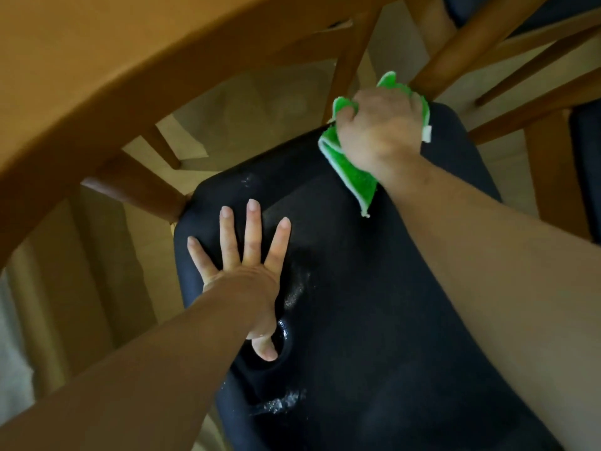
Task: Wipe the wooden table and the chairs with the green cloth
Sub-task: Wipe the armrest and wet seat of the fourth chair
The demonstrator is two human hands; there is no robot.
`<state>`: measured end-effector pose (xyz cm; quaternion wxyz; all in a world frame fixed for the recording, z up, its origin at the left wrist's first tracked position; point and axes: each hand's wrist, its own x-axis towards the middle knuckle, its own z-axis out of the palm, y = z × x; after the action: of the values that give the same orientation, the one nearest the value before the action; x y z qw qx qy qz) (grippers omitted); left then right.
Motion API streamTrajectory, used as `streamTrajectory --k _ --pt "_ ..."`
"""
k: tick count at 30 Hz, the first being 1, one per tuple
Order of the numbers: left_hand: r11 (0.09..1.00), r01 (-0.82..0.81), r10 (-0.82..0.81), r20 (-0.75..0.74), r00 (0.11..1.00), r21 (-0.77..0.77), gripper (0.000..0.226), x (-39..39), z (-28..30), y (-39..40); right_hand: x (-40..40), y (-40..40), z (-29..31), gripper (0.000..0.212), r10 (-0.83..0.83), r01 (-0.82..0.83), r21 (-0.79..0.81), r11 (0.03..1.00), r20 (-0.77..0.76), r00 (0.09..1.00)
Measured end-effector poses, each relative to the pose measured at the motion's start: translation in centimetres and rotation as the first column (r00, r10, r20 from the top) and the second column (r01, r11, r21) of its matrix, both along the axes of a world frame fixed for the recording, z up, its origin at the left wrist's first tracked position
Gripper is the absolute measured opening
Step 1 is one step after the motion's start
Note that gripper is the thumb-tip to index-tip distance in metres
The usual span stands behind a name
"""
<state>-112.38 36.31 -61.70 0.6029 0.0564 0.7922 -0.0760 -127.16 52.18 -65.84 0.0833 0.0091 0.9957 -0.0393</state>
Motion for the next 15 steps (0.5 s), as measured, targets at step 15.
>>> streamTrajectory --k 15 --pt "0.998 0.03 -0.029 0.019 0.999 -0.049 0.155 0.0 -0.2 0.0 3.3 -8.0 1.2 0.03 0.454 -0.381 -0.325 0.866 0.188 0.871"
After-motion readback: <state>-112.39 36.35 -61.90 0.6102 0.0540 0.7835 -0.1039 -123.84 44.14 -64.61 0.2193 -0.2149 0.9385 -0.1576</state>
